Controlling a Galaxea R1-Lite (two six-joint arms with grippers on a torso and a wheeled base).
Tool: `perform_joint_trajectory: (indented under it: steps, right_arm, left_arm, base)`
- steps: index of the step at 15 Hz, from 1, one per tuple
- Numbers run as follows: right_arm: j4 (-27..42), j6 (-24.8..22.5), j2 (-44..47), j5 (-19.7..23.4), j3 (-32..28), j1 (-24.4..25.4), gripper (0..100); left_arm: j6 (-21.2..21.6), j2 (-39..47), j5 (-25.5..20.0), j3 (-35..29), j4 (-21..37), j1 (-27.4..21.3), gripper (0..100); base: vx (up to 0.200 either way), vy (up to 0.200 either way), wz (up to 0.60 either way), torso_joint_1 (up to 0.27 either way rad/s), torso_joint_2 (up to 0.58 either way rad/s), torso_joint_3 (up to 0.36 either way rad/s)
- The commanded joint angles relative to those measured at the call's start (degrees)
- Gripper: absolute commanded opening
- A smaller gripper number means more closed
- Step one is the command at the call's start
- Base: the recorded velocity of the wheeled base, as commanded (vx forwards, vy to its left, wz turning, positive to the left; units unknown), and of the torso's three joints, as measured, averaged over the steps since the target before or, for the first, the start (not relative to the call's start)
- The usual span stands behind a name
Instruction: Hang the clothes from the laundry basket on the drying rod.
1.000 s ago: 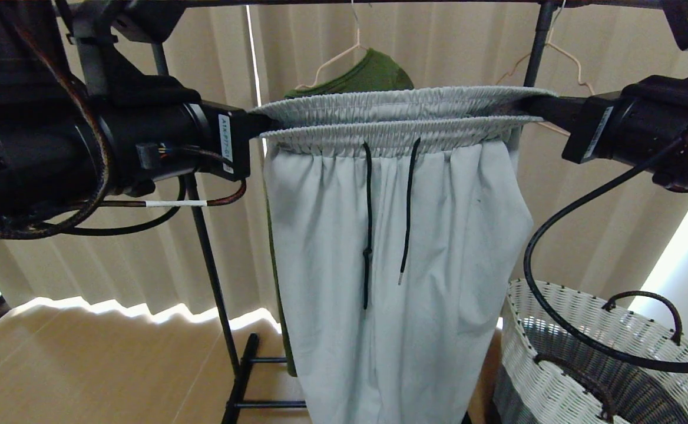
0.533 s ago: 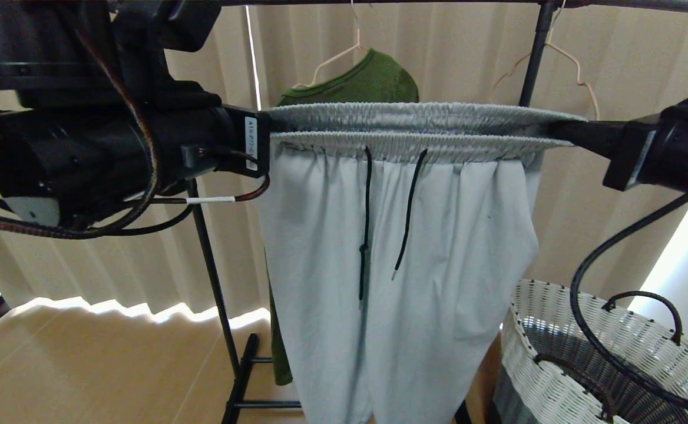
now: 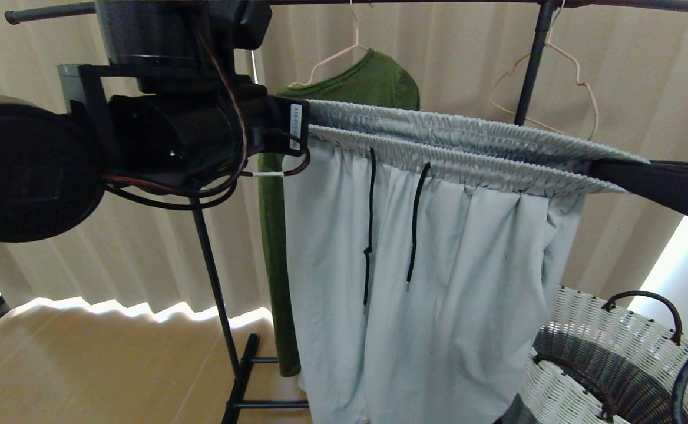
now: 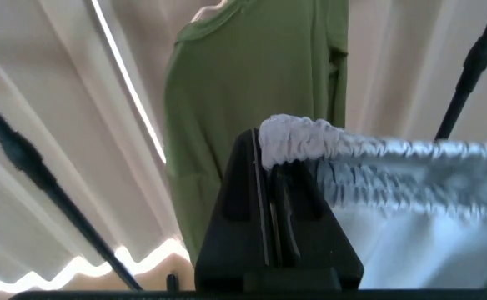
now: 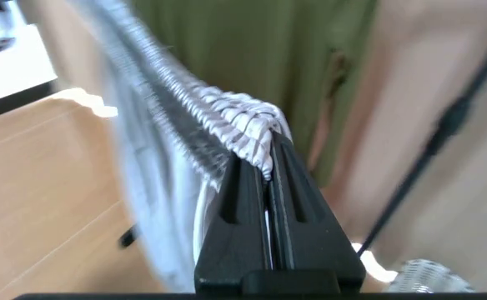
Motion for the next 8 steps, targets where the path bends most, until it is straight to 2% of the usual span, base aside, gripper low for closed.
perform_joint_trajectory:
  steps: [1,5,8]
  right_arm:
    - [-0.1,0.0,-2.0,0.1,0.7,1.3,0]
    - [-1.1,0.0,0.8,-0.2,-0.1,1.2,0]
    - [-1.2,0.1,3.7,-0.3,-2.6,0.2,0]
  left_arm:
    - [0.0,1.9,0.0,-0.6,-0.1,0.0,0]
    - [-0.4,1.4,0.0,-0.3,-0.2,0.1,0]
    - [-0.8,-2.4,-0.7,0.5,0.1,0.1,0]
  base:
    - [0.0,0.0,0.0,0.0,0.0,0.0]
    - [0.0,0.0,0.0,0.0,0.0,0.0]
    - [0.0,0.0,0.0,0.0,0.0,0.0]
